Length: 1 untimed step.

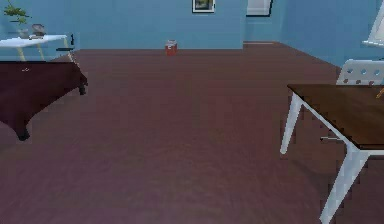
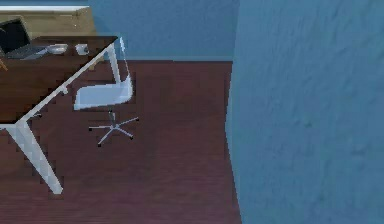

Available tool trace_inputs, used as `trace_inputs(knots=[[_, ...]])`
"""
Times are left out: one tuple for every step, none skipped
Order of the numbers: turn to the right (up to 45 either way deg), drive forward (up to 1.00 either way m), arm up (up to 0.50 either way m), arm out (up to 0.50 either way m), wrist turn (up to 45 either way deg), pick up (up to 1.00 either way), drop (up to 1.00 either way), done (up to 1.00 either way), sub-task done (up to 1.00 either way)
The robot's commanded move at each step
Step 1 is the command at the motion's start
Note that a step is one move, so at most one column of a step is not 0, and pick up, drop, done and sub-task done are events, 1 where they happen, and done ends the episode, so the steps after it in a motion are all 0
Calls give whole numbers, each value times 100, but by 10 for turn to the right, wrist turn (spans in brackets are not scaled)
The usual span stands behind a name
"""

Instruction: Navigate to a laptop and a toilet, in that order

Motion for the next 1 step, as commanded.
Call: trace_inputs(knots=[[60, 0, 0, 0, 0, 0, 0, 0, 0]])
